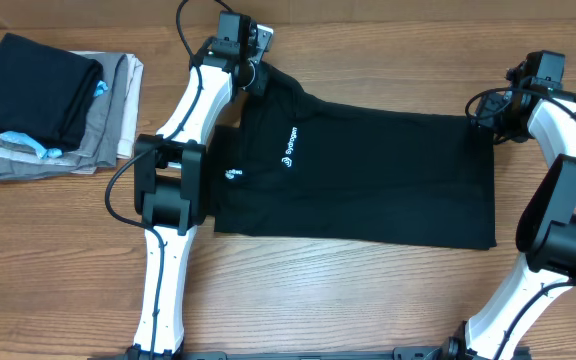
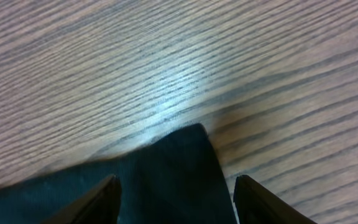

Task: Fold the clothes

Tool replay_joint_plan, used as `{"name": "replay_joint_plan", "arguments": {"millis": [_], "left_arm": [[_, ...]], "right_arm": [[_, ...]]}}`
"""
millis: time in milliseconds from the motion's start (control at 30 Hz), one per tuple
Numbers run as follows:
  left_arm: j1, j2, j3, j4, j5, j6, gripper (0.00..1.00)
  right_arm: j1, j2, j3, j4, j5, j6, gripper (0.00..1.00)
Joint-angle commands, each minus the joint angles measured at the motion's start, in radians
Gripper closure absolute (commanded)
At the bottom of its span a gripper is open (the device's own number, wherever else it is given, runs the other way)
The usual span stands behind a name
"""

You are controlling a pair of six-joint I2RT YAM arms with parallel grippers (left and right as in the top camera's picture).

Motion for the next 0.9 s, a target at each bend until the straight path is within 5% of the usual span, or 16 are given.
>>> {"name": "replay_joint_plan", "arguments": {"millis": [0, 433, 667, 867], "left_arm": [[-0.003, 0.022, -0.001, 0.003, -0.002, 0.007, 0.70], [-0.003, 0.022, -0.001, -0.003, 0.002, -0.012, 0.71], [-0.003, 0.019, -0.001, -0.011, 0.005, -0.016, 0.83], [-0.003, -0.002, 0.002, -0.011, 0.005, -0.034, 0.95]], "right_arm": [[0.002, 0.018, 0.002, 0.015, 0.006, -0.005, 0.38], [0.004, 0.131, 0.002, 0.047, -0.020, -0.027, 0.42], [0.005, 0.135, 0.002, 0.043, -0.021, -0.026, 0.80], [0.017, 0.135, 0.002, 0.045, -0.028, -0.026, 0.94]]}}
